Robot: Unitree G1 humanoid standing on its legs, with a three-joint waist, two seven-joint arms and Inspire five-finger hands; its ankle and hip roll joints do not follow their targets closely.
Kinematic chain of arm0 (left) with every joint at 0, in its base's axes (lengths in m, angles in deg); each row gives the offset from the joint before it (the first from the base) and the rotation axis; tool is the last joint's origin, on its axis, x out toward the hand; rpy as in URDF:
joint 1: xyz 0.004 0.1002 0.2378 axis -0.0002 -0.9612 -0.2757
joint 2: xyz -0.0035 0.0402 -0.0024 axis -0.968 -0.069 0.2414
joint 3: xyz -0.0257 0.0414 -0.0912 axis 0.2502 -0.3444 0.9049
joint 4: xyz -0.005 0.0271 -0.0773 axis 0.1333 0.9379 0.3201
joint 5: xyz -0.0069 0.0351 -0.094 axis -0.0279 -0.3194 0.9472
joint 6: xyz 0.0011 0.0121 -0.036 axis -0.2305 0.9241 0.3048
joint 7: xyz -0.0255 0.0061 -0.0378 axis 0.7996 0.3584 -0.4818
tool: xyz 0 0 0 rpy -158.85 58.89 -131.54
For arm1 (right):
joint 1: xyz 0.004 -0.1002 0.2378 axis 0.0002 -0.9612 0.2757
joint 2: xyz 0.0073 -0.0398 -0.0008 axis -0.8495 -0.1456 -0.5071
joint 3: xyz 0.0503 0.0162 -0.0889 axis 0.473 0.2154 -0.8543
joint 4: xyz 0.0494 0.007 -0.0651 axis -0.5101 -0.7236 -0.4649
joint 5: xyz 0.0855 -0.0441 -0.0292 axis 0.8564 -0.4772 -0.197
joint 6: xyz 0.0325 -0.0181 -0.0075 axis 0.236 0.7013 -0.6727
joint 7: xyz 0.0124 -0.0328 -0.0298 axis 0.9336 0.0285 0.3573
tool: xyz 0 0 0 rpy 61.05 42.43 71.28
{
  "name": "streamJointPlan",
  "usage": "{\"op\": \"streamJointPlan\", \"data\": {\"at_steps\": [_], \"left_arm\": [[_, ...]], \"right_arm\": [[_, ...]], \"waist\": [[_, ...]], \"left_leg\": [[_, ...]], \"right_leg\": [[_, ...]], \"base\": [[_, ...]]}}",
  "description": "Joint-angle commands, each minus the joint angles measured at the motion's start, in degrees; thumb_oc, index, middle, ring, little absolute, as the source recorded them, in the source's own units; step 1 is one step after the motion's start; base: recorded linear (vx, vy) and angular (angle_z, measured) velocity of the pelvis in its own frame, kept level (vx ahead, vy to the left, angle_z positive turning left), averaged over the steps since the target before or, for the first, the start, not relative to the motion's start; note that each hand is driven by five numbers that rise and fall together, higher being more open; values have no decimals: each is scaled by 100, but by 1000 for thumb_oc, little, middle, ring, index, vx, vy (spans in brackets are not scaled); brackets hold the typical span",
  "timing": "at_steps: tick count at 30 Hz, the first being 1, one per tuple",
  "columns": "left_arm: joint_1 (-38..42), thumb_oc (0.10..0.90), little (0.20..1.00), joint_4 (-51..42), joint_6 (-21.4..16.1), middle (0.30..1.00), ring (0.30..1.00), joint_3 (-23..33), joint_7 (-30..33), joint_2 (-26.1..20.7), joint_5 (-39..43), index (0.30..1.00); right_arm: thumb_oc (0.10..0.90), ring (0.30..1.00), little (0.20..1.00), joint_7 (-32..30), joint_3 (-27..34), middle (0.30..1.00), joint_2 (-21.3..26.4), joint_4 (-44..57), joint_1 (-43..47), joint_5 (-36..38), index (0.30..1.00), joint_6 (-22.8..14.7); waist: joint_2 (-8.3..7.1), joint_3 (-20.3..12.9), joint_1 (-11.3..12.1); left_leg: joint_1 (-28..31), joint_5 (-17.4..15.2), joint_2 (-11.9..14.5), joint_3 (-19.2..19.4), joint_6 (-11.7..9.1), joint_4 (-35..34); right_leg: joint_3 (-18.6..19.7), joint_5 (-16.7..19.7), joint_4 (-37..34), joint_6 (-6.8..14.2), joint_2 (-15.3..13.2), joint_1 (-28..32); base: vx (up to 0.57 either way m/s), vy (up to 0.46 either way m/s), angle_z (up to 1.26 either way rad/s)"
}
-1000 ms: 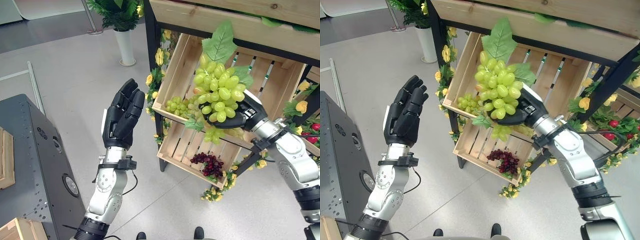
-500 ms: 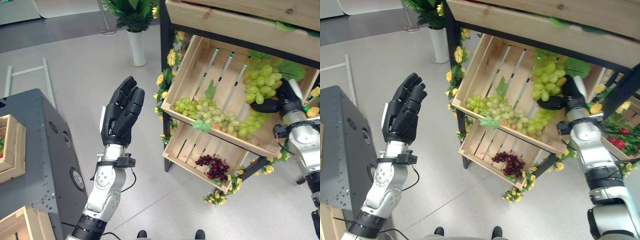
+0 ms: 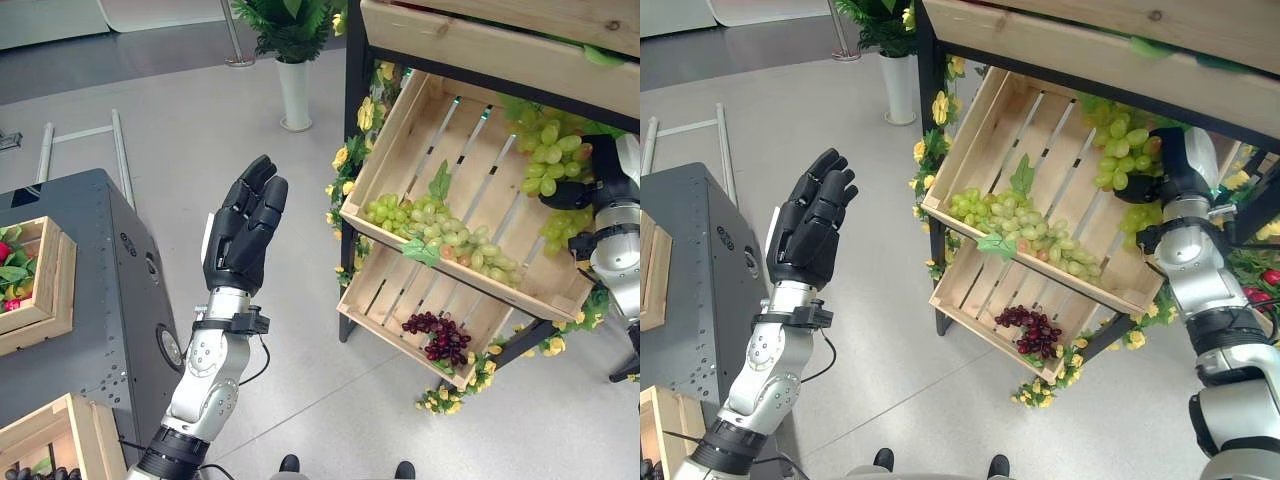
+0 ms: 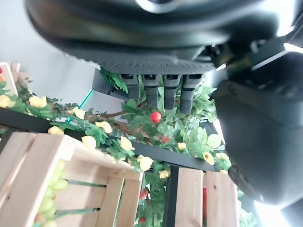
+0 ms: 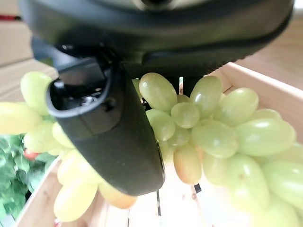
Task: Pick up the fruits from the basket on one side to the basket on the other side
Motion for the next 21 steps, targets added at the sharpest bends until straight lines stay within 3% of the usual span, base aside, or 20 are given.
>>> {"op": "streamJointPlan", "data": {"at_steps": [1, 7, 8, 9, 11, 12, 17, 21], "left_arm": [[879, 800, 900, -105, -323, 900, 900, -112, -292, -331, -33, 900], [1034, 800, 900, -56, -239, 900, 900, -146, -294, -226, -155, 900], [1047, 800, 900, -49, -237, 900, 900, -154, -290, -218, -166, 900], [1067, 800, 900, -45, -225, 900, 900, -167, -278, -203, -190, 900], [1084, 800, 900, -29, -212, 900, 900, -170, -275, -187, -212, 900], [1080, 800, 900, -24, -222, 900, 900, -174, -264, -179, -233, 900], [1084, 800, 900, -7, -194, 900, 900, -135, -310, -138, -309, 900], [1075, 800, 900, 6, -230, 900, 900, -157, -274, -154, -358, 900]], "right_arm": [[400, 300, 300, 283, -193, 300, 391, 208, 970, -54, 300, -70], [416, 324, 324, 1202, -449, 324, 69, 124, 719, 62, 324, 305], [461, 392, 392, 1294, -483, 392, 55, 115, 715, 72, 392, 319], [679, 719, 719, 1512, -551, 719, 30, 101, 719, 149, 719, 348], [745, 818, 818, 1732, -611, 818, -15, 108, 683, 226, 818, 429], [800, 900, 900, 1855, -637, 900, -53, 134, 626, 442, 900, 487], [800, 900, 900, 2788, -710, 900, -200, 156, 474, 670, 900, 891], [800, 900, 900, 2906, -762, 900, -166, 151, 412, 731, 900, 917]], "waist": [[-453, -420, 105], [-474, -400, 103], [-474, -397, 99], [-474, -392, 92], [-474, -387, 85], [-479, -383, 75], [-513, -378, 66], [-537, -377, 45]], "left_leg": [[-177, -162, -252, -43, 364, -17], [-178, -166, -254, -19, 371, -17], [-177, -166, -256, -15, 372, -17], [-174, -169, -260, -12, 373, -17], [-174, -164, -262, -5, 373, -17], [-168, -166, -258, 20, 377, -17], [-169, -168, -256, 38, 373, -17], [-156, -164, -248, 65, 370, -17]], "right_leg": [[-65, -134, 21, -100, -228, 286], [-102, -106, 21, -87, -256, 279], [-99, -102, 21, -86, -259, 277], [-92, -94, 21, -84, -261, 274], [-93, -87, 21, -85, -264, 270], [-95, -79, 21, -85, -267, 267], [-87, -70, 21, -90, -265, 261], [-73, -57, 21, -92, -255, 261]], "base": [[-5, -17, 5], [-5, -10, 2], [0, 0, 0], [0, 0, 0], [0, 0, 0], [0, 0, 0], [0, 0, 0], [-4, -7, -2]]}}
